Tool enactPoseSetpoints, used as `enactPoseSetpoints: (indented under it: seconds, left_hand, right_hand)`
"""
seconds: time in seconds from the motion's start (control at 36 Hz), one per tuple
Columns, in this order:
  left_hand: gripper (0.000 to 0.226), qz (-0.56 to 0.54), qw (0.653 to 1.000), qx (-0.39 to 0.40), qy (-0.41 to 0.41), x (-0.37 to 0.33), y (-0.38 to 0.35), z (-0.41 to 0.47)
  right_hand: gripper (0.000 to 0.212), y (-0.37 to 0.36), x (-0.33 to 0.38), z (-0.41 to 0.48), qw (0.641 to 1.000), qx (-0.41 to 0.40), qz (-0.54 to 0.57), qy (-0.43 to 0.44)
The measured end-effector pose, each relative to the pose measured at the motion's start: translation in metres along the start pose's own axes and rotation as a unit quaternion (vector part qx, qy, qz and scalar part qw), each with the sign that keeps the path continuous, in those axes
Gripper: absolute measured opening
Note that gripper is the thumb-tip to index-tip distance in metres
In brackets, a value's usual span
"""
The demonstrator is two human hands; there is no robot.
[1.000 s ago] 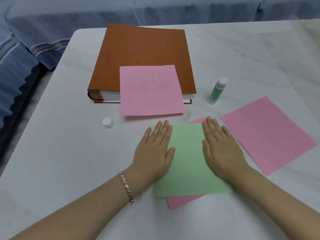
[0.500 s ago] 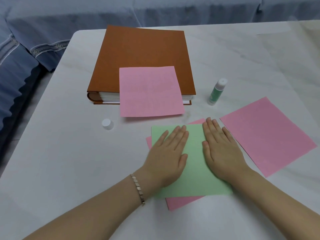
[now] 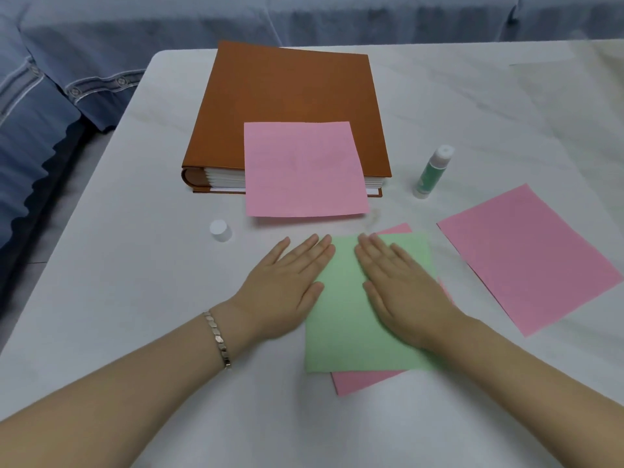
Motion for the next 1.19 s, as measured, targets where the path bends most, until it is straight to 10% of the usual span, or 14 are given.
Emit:
enactPoseSetpoints:
  seconds: [0.56,0.92,1.19]
  left_hand:
    - [0.052,-0.039,0.999,-0.009,-0.012,0.004,-0.001,-0.001]
    - [0.052,-0.086,0.996,0.005,-0.035,0.015,0.003,-0.004]
    - [0.054,-0.088,0.995,0.013,-0.047,0.018,0.006,-0.003]
  right_hand:
    - [0.050,-0.005,0.029,-0.065,0.963,0.109,-0.025,0.244]
    - [0.068,0.003,0.020,0.008,0.990,0.046,-0.003,0.132]
    - [0.052,-0.011,0.054,-0.027,0.966,0.071,-0.019,0.248]
Point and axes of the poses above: each hand's wrist, its own z-axis towards the middle knuckle, its own y-axis out of the back of the hand, x = y × z, the point moved 3 cm from there along z, towards the middle knuckle, and after that the axes turned 9 degrees about x, right-handed, at the moved point
